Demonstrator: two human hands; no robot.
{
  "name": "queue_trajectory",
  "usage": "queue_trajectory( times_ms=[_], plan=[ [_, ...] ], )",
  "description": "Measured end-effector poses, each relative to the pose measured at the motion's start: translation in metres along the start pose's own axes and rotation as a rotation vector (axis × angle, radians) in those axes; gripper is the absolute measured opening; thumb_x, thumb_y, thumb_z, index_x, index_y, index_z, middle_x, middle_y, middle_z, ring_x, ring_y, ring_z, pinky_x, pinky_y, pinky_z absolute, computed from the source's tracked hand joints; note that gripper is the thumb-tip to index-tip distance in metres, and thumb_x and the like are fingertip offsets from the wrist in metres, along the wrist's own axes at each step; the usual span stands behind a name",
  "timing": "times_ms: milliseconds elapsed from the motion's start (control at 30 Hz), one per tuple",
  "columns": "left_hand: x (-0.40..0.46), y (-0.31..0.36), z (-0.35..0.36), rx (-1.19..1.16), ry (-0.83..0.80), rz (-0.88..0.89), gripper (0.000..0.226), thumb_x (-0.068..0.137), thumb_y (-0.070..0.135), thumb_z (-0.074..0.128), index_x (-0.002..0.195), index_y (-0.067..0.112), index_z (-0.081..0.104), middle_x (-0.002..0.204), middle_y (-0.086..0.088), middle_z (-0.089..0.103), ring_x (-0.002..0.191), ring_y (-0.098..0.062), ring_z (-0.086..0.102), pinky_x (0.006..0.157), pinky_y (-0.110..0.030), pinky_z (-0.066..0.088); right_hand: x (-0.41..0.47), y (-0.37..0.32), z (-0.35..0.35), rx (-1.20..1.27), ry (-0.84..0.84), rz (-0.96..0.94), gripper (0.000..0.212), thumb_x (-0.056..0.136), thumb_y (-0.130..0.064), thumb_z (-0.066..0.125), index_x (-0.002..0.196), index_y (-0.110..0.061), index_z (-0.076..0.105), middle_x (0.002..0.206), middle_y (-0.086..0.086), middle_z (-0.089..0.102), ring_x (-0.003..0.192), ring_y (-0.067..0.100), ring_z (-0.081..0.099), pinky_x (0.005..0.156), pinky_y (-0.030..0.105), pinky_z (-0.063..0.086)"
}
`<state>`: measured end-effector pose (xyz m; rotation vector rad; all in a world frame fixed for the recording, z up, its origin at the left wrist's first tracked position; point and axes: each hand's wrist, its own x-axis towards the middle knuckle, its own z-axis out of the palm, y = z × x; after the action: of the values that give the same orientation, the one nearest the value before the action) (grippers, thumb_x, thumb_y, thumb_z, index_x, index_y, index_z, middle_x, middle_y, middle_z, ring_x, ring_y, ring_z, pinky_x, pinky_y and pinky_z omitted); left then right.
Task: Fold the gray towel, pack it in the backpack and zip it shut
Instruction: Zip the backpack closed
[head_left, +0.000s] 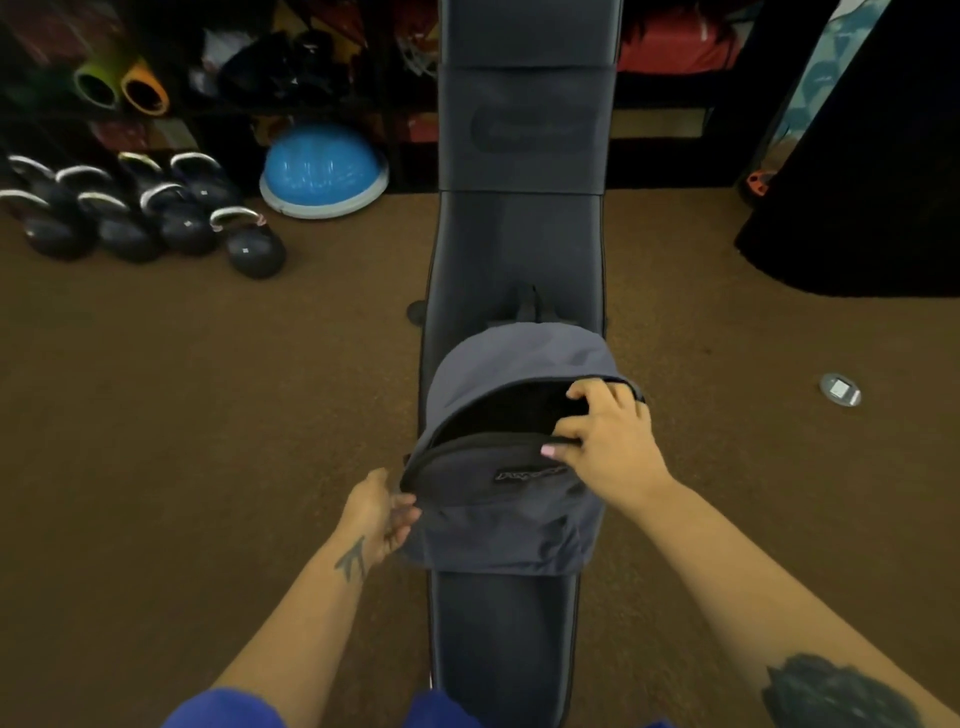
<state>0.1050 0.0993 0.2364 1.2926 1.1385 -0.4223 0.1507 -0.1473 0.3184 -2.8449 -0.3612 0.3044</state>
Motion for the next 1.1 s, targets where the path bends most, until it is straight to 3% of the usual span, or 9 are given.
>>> queue_trajectory(
  times_ms=[100, 200, 333, 467, 567, 733, 900, 1100],
  plan=[
    [0.011, -0.006, -0.007, 0.074, 0.054, -0.043, 0.028, 0.099, 0.025, 0.037, 0.113, 0.01, 0.056, 0.079, -0.005, 0.058, 0.062, -0.014, 0.054, 0.046, -0.024, 0.042, 0.016, 0.0, -0.005, -0.054, -0.043, 0.073, 0.031, 0.091, -0.046, 0.05, 0.105, -0.024, 0.068, 0.12, 0.001, 0.048, 0.118, 0.025, 0.038, 0.101, 0.041, 0.026],
    [0.017, -0.013, -0.004, 0.146, 0.018, -0.034, 0.036, 0.098, 0.021, 0.039, 0.133, 0.013, 0.044, 0.112, -0.009, 0.061, 0.079, -0.016, 0.059, 0.055, -0.028, 0.045, 0.03, -0.006, -0.006, -0.016, -0.071, 0.152, 0.025, 0.095, -0.036, 0.049, 0.101, -0.018, 0.064, 0.098, 0.006, 0.064, 0.104, 0.029, 0.056, 0.095, 0.04, 0.032],
    [0.022, -0.015, 0.005, 0.149, -0.059, -0.023, 0.038, 0.098, 0.018, 0.044, 0.135, 0.013, 0.043, 0.129, -0.009, 0.055, 0.097, -0.021, 0.055, 0.076, -0.034, 0.042, 0.039, -0.006, -0.006, 0.055, -0.067, 0.199, 0.027, 0.093, -0.024, 0.054, 0.119, -0.023, 0.062, 0.117, 0.006, 0.067, 0.108, 0.03, 0.06, 0.09, 0.036, 0.043],
    [0.029, -0.015, 0.012, 0.112, -0.104, -0.082, 0.034, 0.097, 0.023, 0.046, 0.128, 0.01, 0.052, 0.117, -0.006, 0.058, 0.097, -0.02, 0.056, 0.074, -0.034, 0.043, 0.042, -0.001, -0.008, 0.057, -0.106, 0.243, 0.032, 0.094, -0.023, 0.053, 0.125, -0.025, 0.06, 0.128, 0.002, 0.062, 0.119, 0.028, 0.054, 0.098, 0.039, 0.038],
    [0.033, -0.016, 0.013, 0.03, -0.136, -0.136, 0.034, 0.098, 0.023, 0.044, 0.129, 0.009, 0.051, 0.11, -0.005, 0.056, 0.092, -0.02, 0.056, 0.063, -0.031, 0.043, 0.041, 0.002, -0.009, 0.071, -0.133, 0.261, 0.03, 0.094, -0.024, 0.053, 0.122, -0.026, 0.061, 0.128, 0.002, 0.062, 0.119, 0.029, 0.053, 0.1, 0.043, 0.038],
    [0.041, -0.022, 0.014, -0.116, -0.113, -0.17, 0.032, 0.099, 0.024, 0.044, 0.129, 0.017, 0.054, 0.099, -0.001, 0.06, 0.088, -0.017, 0.056, 0.069, -0.033, 0.042, 0.041, 0.007, -0.009, 0.083, -0.146, 0.277, 0.029, 0.093, -0.025, 0.054, 0.12, -0.027, 0.062, 0.126, 0.001, 0.062, 0.118, 0.029, 0.054, 0.099, 0.043, 0.04],
    [0.042, -0.024, 0.019, -0.132, -0.114, -0.193, 0.036, 0.1, 0.028, 0.041, 0.132, 0.019, 0.051, 0.134, -0.001, 0.055, 0.124, -0.02, 0.05, 0.094, -0.036, 0.036, 0.04, 0.009, -0.007, 0.121, -0.152, 0.289, 0.026, 0.092, -0.024, 0.055, 0.116, -0.027, 0.064, 0.122, 0.0, 0.064, 0.114, 0.028, 0.056, 0.097, 0.042, 0.04],
    [0.033, -0.02, 0.028, -0.161, -0.16, -0.217, 0.05, 0.101, 0.042, 0.025, 0.145, 0.02, 0.034, 0.151, 0.003, 0.038, 0.138, -0.015, 0.036, 0.113, -0.037, 0.025, 0.038, 0.011, -0.006, 0.155, -0.156, 0.299, 0.023, 0.092, -0.024, 0.055, 0.113, -0.027, 0.065, 0.118, 0.0, 0.066, 0.111, 0.027, 0.057, 0.097, 0.043, 0.043]
  ],
)
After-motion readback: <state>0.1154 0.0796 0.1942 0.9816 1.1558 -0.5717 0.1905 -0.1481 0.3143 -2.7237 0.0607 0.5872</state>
